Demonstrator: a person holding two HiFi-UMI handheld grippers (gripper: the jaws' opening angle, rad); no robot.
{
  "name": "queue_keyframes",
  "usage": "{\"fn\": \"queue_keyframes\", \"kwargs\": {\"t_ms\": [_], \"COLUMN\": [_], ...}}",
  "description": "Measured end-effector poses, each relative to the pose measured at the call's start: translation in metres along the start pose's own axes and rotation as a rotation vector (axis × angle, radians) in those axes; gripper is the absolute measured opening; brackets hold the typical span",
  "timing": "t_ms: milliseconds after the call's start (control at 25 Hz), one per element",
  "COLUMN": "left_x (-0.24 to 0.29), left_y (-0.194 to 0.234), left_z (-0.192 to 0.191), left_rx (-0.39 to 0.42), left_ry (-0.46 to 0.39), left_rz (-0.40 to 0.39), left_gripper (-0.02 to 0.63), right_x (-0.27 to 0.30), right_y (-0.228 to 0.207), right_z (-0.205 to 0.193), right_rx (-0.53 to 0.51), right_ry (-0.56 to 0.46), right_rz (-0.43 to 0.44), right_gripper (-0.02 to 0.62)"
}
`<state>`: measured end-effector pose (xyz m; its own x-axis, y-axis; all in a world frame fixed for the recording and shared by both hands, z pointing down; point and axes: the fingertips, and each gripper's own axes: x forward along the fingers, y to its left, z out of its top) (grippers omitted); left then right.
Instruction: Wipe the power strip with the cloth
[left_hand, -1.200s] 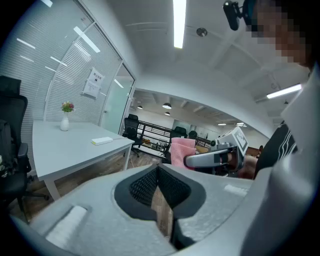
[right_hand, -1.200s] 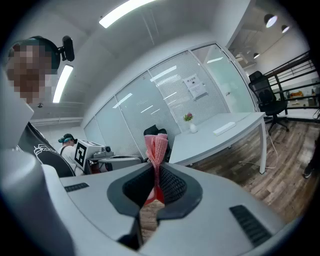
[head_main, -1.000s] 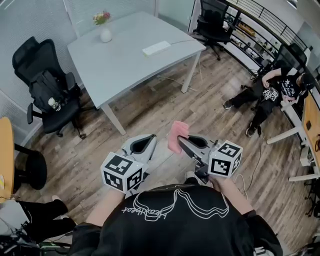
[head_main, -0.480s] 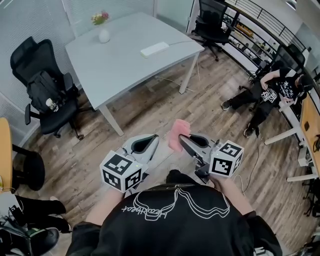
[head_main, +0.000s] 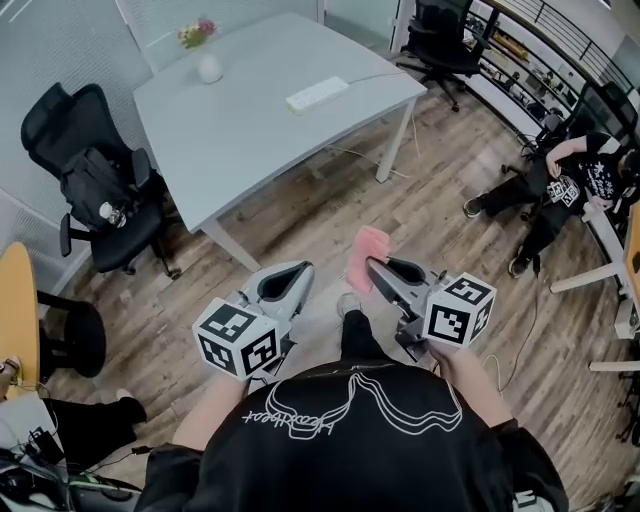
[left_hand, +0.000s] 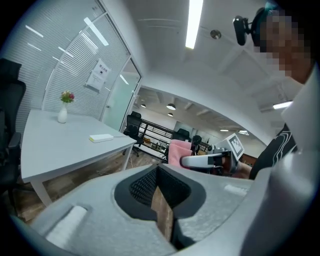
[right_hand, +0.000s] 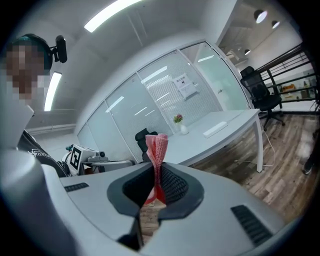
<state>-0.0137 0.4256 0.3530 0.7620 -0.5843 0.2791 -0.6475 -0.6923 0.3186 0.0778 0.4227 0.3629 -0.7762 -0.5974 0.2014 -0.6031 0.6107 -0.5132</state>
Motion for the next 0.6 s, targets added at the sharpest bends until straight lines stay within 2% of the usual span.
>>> {"fn": "queue_keyframes", "kwargs": {"t_ms": [120,360,520,600], "left_x": [0.038,0.122,0.175,0.200], "left_y": [0.022,0.081,0.108,0.116], "left_z": [0.016,0.057,0.086,0.095], "left_rx": [0.016,-0.019,-0.033,-0.046], "left_ry": [0.005,-0.025,-0.030,-0.026], "left_rz": [0.026,0.129,0.152,0.139], "left_gripper": [0.012,0.014,0.012,0.012], "right_x": [0.014,0.054,0.076,0.084], "right_y": [-0.038,-0.118,-0.165,-0.187], "right_z": [0.023,0.075,0.112,0.127], "right_rx": [0.021,0.017,0.033,0.036], "right_ry": [-0.007,0.033,0.029,0.038], "right_rz": [0.030,0.071,0.099,0.102], "right_gripper": [0.031,0.031,0.031,0.031]}}
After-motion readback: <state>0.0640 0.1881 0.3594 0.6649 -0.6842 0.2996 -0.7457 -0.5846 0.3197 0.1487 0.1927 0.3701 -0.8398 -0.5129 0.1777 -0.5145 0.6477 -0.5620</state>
